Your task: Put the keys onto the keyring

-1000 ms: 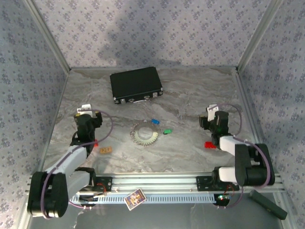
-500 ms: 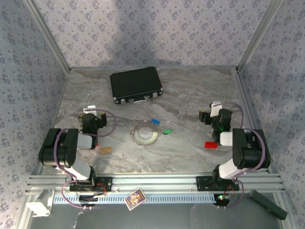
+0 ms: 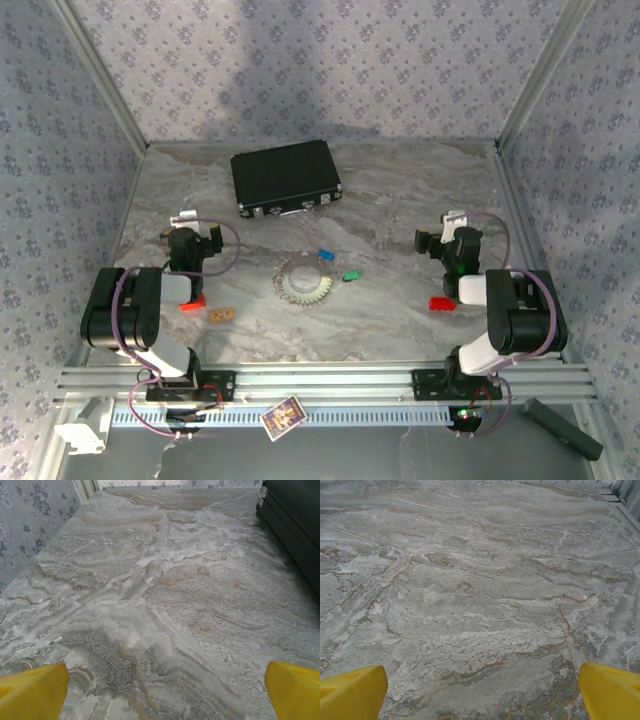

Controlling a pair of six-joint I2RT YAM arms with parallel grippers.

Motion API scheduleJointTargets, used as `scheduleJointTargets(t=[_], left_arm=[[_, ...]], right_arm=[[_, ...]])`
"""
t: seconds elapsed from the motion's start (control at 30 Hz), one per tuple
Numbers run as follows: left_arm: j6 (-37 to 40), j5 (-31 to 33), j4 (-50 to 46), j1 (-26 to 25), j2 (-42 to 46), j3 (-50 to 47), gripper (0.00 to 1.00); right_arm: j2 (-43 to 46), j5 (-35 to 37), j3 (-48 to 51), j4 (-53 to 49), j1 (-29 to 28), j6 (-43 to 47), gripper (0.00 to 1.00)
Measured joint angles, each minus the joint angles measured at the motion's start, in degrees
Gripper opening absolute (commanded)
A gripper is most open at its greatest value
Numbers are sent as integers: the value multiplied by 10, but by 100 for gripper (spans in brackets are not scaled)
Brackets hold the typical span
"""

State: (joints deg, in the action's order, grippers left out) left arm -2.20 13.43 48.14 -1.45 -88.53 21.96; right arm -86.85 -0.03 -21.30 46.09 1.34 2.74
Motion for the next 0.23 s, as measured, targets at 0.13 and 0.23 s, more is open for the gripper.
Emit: scheduleJointTargets(t=[0.13,0.23], left_arm=[[0,-6,-2,1,0,0,100],[1,-35,-9,9,0,3,100]], right_arm=[[0,2,0,0,0,0,99],[0,3,0,-1,1,0,99]])
